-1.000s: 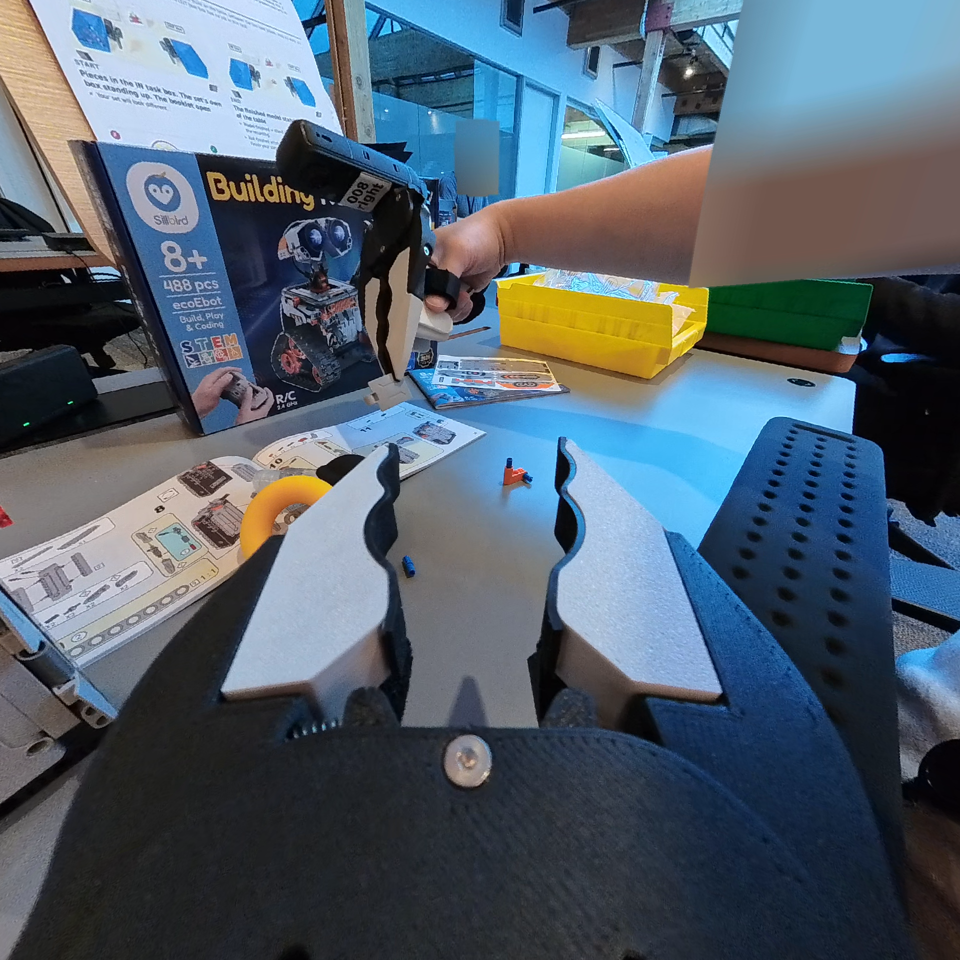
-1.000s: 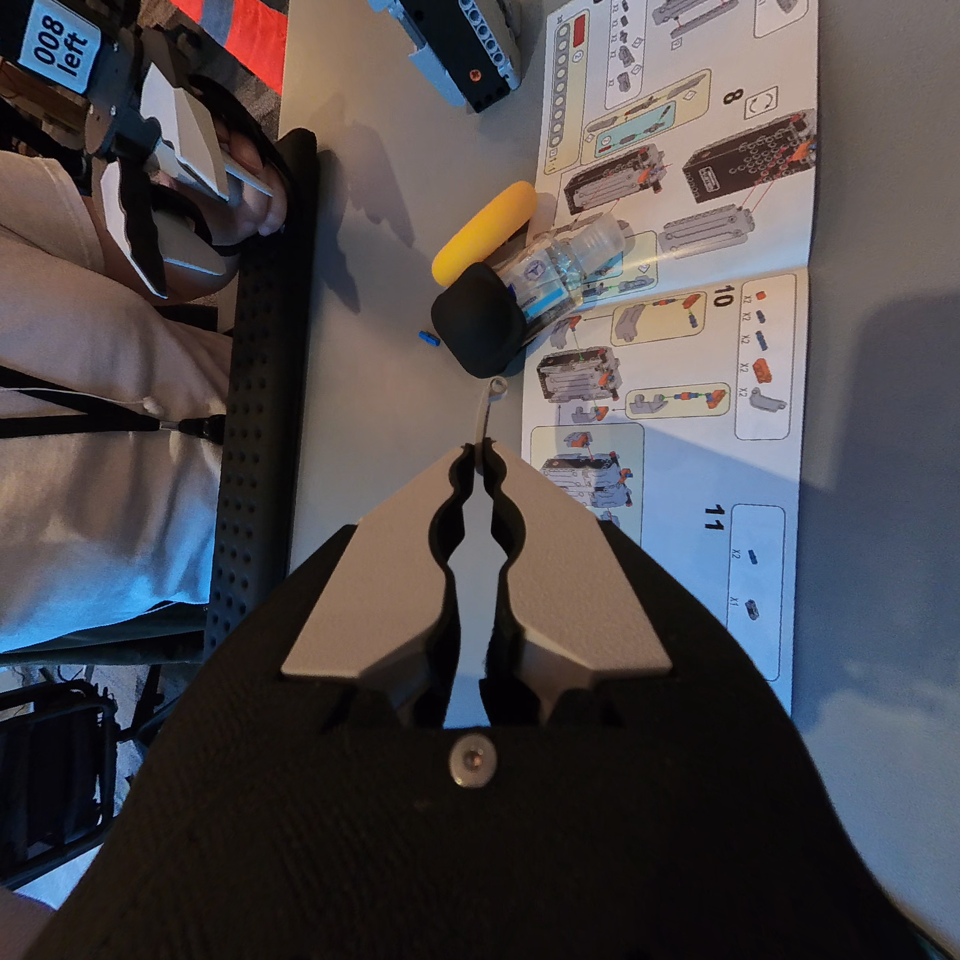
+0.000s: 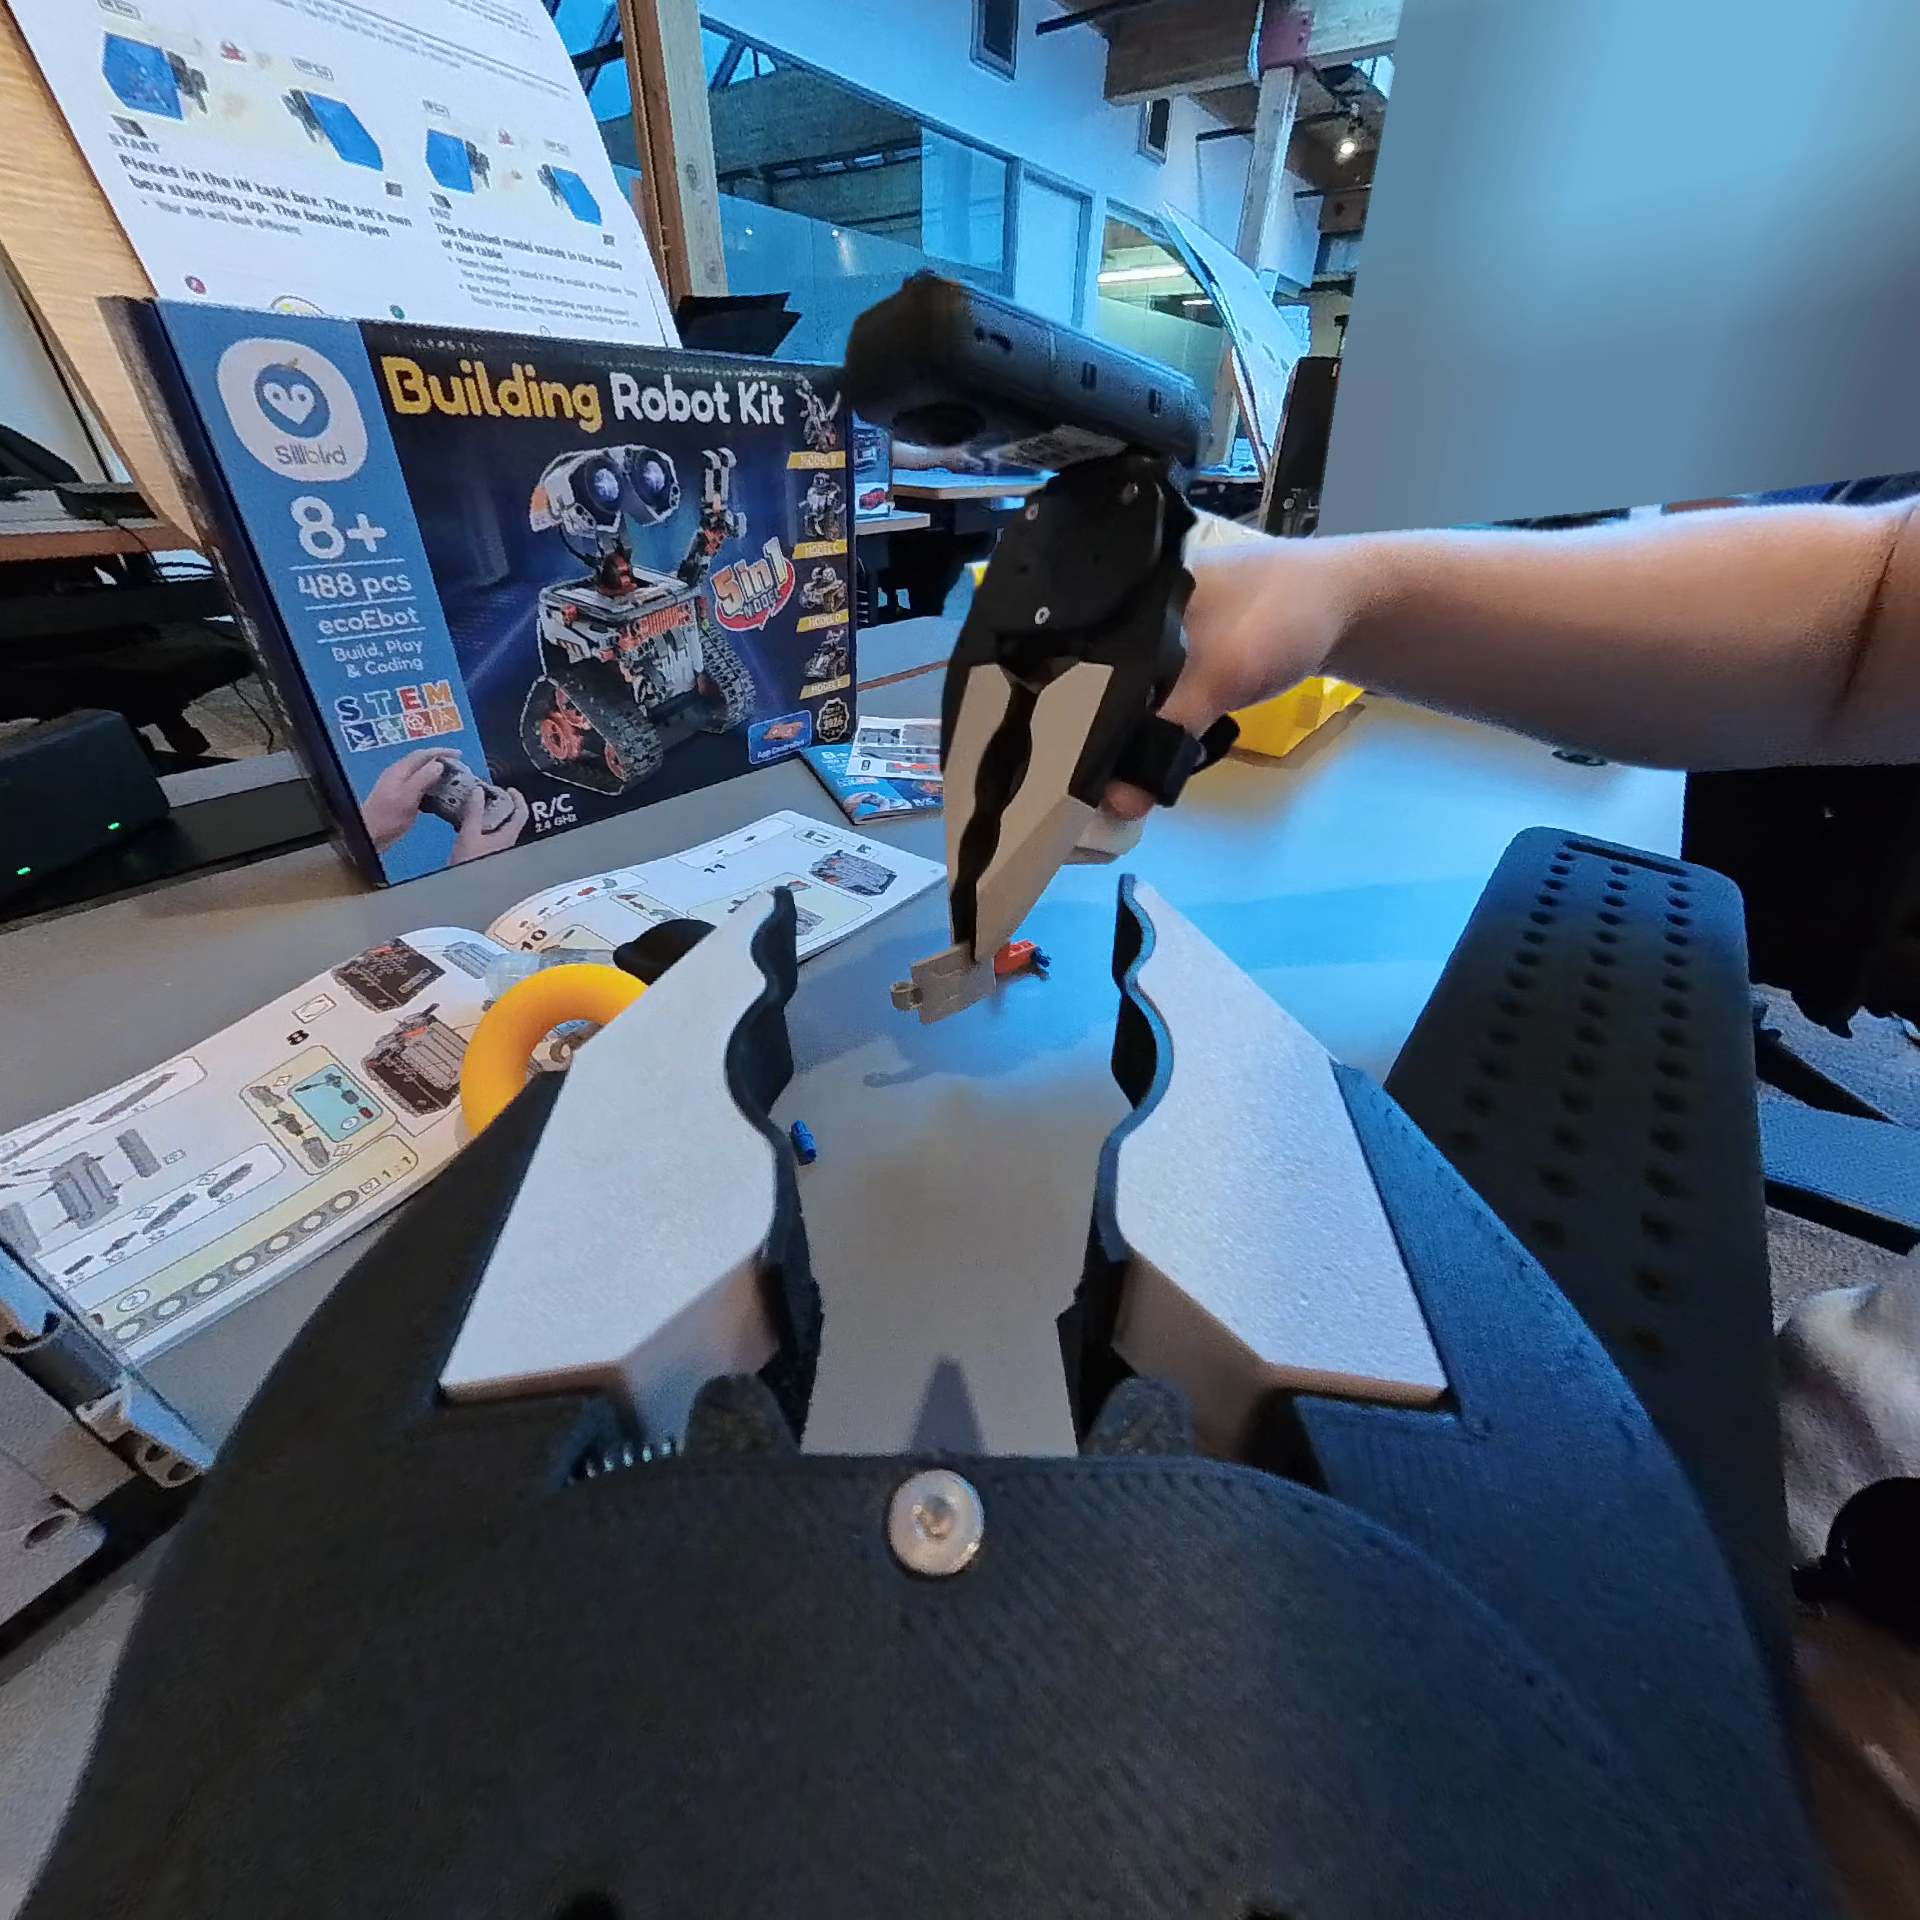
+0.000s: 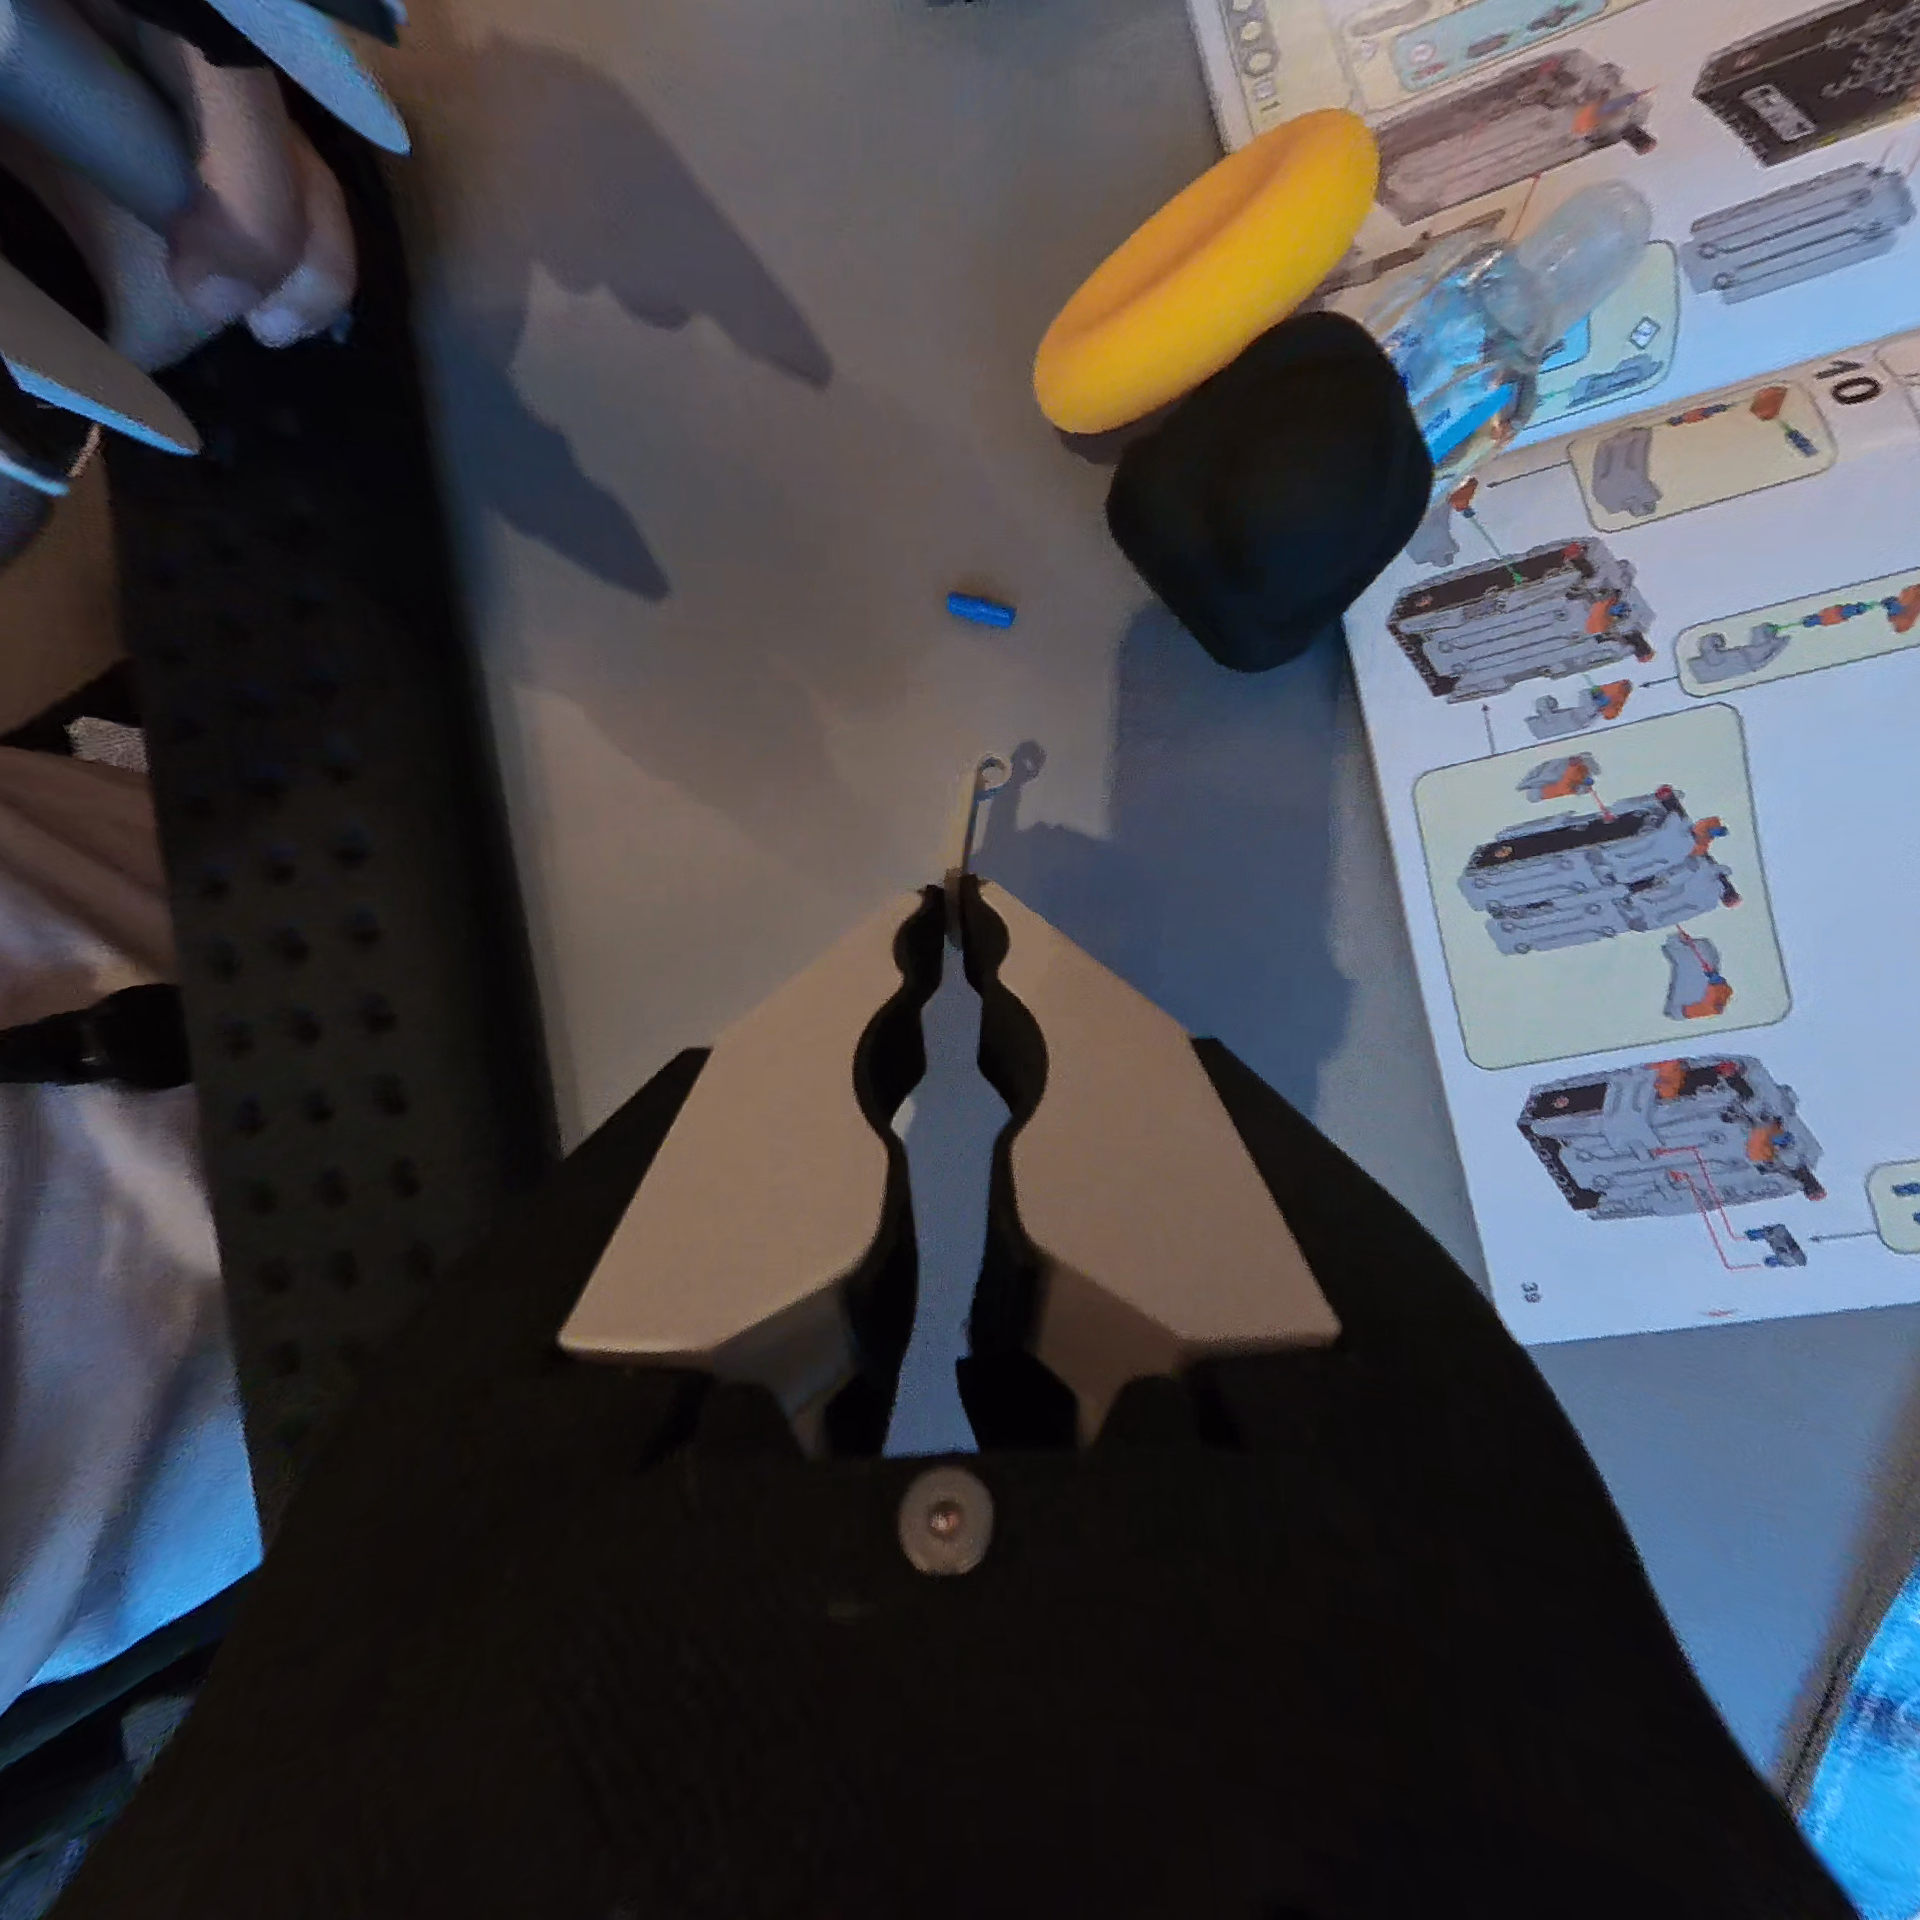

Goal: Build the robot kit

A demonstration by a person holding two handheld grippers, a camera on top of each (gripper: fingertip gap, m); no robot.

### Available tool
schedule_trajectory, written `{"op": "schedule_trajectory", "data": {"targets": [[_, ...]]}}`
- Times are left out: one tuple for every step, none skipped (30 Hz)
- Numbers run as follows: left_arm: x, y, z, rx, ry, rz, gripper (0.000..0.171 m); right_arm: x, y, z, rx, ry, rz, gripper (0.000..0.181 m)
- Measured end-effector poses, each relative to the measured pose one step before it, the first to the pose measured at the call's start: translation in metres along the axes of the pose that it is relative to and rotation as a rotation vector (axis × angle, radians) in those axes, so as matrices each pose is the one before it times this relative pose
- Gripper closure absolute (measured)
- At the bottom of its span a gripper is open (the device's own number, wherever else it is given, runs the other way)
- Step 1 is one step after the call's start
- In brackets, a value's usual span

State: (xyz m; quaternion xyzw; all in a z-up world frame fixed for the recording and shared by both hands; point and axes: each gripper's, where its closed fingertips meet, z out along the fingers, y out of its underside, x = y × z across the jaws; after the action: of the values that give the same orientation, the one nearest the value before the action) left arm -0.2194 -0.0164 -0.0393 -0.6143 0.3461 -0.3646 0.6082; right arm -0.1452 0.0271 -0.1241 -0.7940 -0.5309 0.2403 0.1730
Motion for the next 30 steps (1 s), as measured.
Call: {"op": "schedule_trajectory", "data": {"targets": [[0.00004, -0.00018, -0.00003, 0.00122, 0.0018, -0.0028, 0.112, 0.00071, 0.0028, 0.00181, -0.0064, 0.0177, 0.0046, 0.18], [0.00005, 0.00004, -0.00004, 0.0003, 0.0024, -0.0029, 0.112, 0.00165, 0.00363, 0.00235, -0.013, 0.0236, 0.0, 0.18], [0.00025, 0.00008, 0.0001, -0.0006, 0.0029, -0.0016, 0.112, -0.00025, 0.00211, 0.00243, -0.0025, 0.0113, -0.0088, 0.18], [0.00053, 0.00014, 0.00019, -0.00095, 0.0029, 0.0004, 0.112, -0.00054, 0.00187, 0.0023, -0.0035, 0.0068, -0.0039, 0.18], [0.00039, 0.00018, 0.00012, -0.00116, 0.0008, 0.0024, 0.112, -0.00035, 0.00266, 0.00219, -0.0096, 0.0064, -0.0037, 0.18], [0.00025, 0.00021, 0.00015, -0.00135, -0.0007, 0.0034, 0.112, -0.00023, 0.00255, 0.00214, -0.0099, 0.0062, -0.0068, 0.18], [0.00026, 0.00018, 0.00007, -0.00121, -0.0004, 0.0033, 0.112, 0.00056, 0.00209, 0.00184, -0.0066, 0.0099, -0.0071, 0.18], [0.00024, 0.00016, 0.00013, -0.0011, -0.0004, 0.0023, 0.112, 0.00044, 0.00152, 0.0016, -0.0018, 0.0078, -0.0058, 0.18], [0.00008, 0.00015, 0.00005, -0.00102, -0.0002, 0.0011, 0.112, -0.00202, 0.00127, 0.00129, -0.0009, -0.0087, -0.0071, 0.18], [-0.00002, 0.00014, 0.00007, -0.00025, -0.0003, 0.0003, 0.112, -0.00199, 0.00108, 0.00088, -0.0005, -0.0101, -0.0026, 0.179], [-0.00024, -0.00012, -0.00011, 0.00087, -0.0012, -0.0005, 0.112, -0.001, 0.00024, 0.00021, 0.0034, -0.0053, -0.0001, 0.176], [-0.00022, -0.00021, -0.00016, 0.00145, -0.001, -0.0009, 0.112, -0.00092, 0.00007, -0.00178, 0.0045, -0.0047, -0.0014, 0.169], [-0.00031, -0.00023, -0.00024, 0.0016, -0.0014, -0.0012, 0.112, -0.00176, -0.0009, -0.00579, 0.0104, -0.0083, -0.0119, 0.165], [-0.00028, -0.00029, -0.00021, 0.00202, -0.0012, -0.0013, 0.112, -0.00115, -0.00178, -0.01178, 0.0206, 0.0008, -0.0174, 0.163], [-0.00019, -0.00057, -0.00053, 0.0033, -0.0011, -0.0007, 0.112, 0.00224, -0.00281, -0.01762, 0.0409, 0.0266, 0.0062, 0.162], [-0.00001, -0.00087, -0.00066, 0.00544, -0.0013, 0.0006, 0.111, 0.00603, -0.00481, -0.02125, 0.0815, 0.0443, 0.0326, 0.163], [-0.00005, -0.00117, -0.00092, 0.00757, -0.0021, 0.0011, 0.112, 0.00977, -0.00399, -0.02121, 0.1011, 0.0533, 0.0553, 0.168], [-0.0002, -0.00124, -0.00079, 0.00723, -0.0017, 0.0004, 0.112, 0.01414, -0.00038, -0.01702, 0.0939, 0.0614, 0.0678, 0.176], [-0.00027, -0.00083, -0.0003, 0.00434, -0.0002, -0.0014, 0.112, 0.0153, 0.00557, -0.00912, 0.0623, 0.0467, 0.0696, 0.178], [0.00001, -0.0001, 0.00027, 0.0006, 0.0034, -0.0047, 0.112, 0.01164, 0.01282, -0.00054, 0.0121, 0.0129, 0.0766, 0.178], [0.00044, 0.00044, 0.00096, -0.00254, 0.0092, -0.0082, 0.112, 0.00556, 0.01576, 0.00528, -0.024, -0.0246, 0.0875, 0.174], [0.00073, 0.00094, 0.00146, -0.00544, 0.0123, -0.0103, 0.112, -0.00048, 0.01231, 0.00766, -0.0275, -0.0442, 0.0596, 0.172], [0.001, 0.00153, 0.00158, -0.0082, 0.0123, -0.0089, 0.111, -0.0048, 0.00698, 0.00785, -0.0059, -0.0404, -0.0119, 0.172], [0.00128, 0.00159, 0.00136, -0.00981, 0.0098, -0.0029, 0.111, -0.00254, 0.00267, 0.0069, 0.0093, -0.0038, -0.0659, 0.172], [0.00084, 0.00125, 0.00079, -0.00773, 0.0023, 0.0054, 0.111, 0.00269, 0.00098, 0.00553, 0.0081, 0.0351, -0.064, 0.172], [0.00053, 0.00034, 0.0, -0.00175, -0.0046, 0.0112, 0.111, 0.00249, 0.00006, 0.00494, -0.0011, 0.0228, -0.0372, 0.169], [0.00057, -0.00054, -0.00045, 0.00303, -0.0066, 0.0124, 0.111, -0.00195, 0.00006, 0.00538, -0.0078, -0.0186, -0.0062, 0.166], [0.0002, -0.00116, -0.00089, 0.0065, -0.0081, 0.0115, 0.111, -0.00387, 0.00124, 0.00496, -0.018, -0.0385, 0.0109, 0.162], [-0.00018, -0.00131, -0.00107, 0.00724, -0.009, 0.0083, 0.112, -0.00068, 0.00303, 0.00444, -0.0286, -0.0198, 0.0116, 0.159], [-0.00041, -0.00111, -0.00083, 0.00634, -0.0059, 0.0036, 0.112, 0.00062, 0.0026, 0.00353, -0.0241, -0.0075, -0.0011, 0.157]]}}
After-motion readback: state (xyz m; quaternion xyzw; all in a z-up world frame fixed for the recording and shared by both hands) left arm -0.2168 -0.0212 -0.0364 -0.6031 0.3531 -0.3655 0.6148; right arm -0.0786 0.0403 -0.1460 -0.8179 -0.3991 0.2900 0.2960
